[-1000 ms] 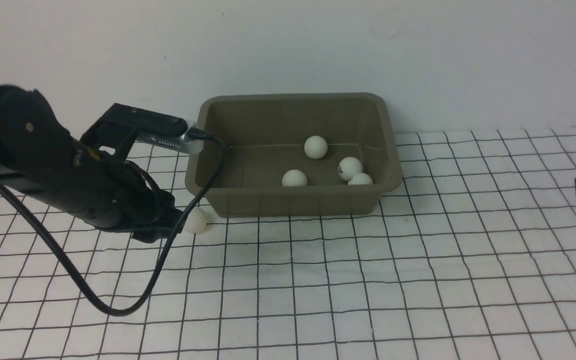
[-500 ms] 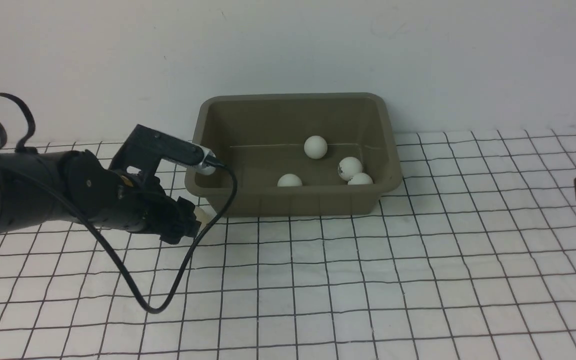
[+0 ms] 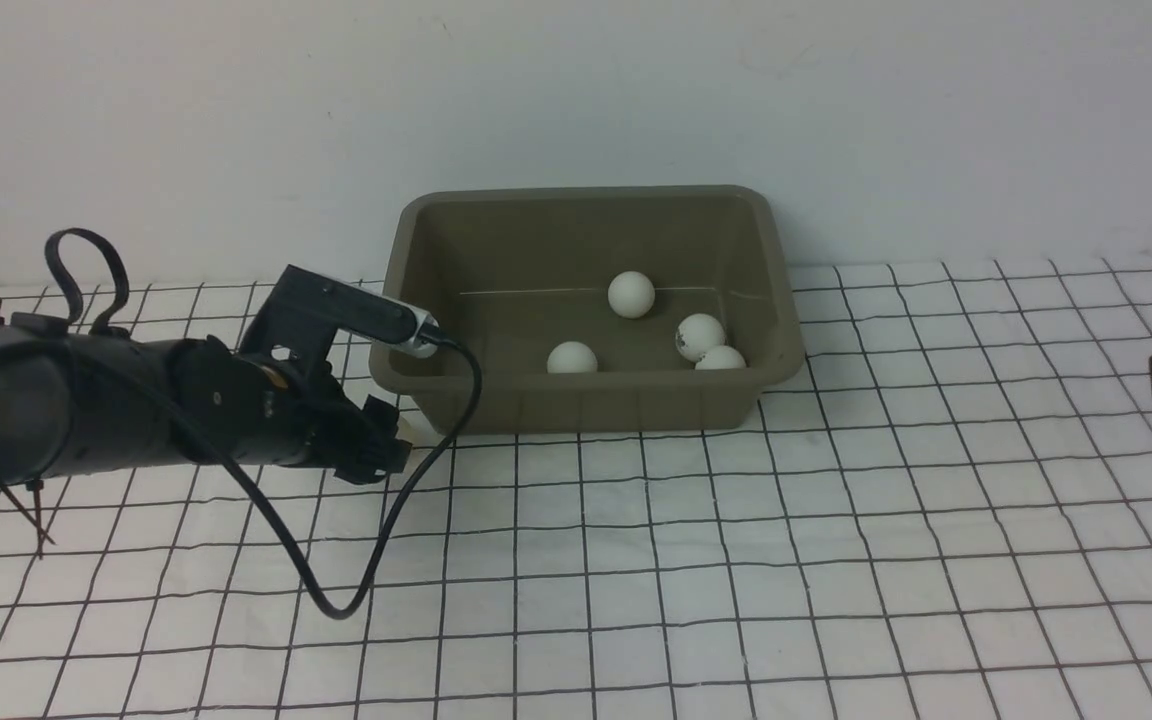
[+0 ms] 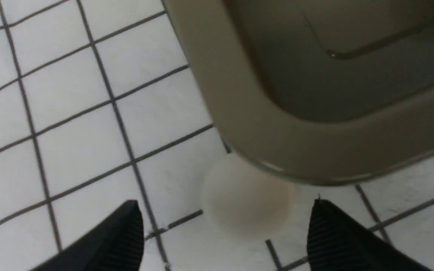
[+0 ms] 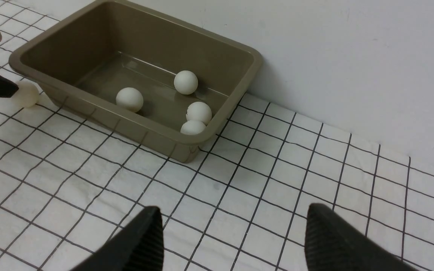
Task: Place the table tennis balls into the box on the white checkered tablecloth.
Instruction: 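Reach for and grasp a ping pong ball on the table beside the basket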
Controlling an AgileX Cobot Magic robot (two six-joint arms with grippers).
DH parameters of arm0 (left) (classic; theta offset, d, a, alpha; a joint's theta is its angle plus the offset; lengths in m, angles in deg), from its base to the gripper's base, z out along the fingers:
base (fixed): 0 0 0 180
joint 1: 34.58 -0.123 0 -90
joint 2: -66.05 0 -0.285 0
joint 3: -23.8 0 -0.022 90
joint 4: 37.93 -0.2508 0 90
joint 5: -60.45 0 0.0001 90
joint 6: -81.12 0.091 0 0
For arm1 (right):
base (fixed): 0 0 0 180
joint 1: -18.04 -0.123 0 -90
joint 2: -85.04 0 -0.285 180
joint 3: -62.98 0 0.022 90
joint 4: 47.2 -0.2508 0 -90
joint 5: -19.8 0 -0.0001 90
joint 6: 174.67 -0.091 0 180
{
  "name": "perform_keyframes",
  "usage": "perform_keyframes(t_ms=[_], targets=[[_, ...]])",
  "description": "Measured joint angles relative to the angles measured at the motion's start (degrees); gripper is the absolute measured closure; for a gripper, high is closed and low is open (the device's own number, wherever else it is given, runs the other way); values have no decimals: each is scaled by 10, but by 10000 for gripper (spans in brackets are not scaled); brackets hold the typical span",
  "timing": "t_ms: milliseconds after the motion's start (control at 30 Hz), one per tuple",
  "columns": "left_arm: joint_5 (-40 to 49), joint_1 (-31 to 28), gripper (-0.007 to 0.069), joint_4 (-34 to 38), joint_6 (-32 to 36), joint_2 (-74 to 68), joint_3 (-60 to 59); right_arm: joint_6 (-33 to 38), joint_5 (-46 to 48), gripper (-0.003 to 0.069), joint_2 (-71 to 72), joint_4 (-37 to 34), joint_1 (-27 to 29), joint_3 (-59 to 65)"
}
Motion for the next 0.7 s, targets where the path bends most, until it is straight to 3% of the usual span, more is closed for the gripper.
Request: perform_keyframes(t_ms=[233,700], targets=[[-2,48,103,0,0,0,0,10,0,198,0,-10,0,0],[-22,24,103,0,0,-12,0,25,0,198,0,-30,0,0]])
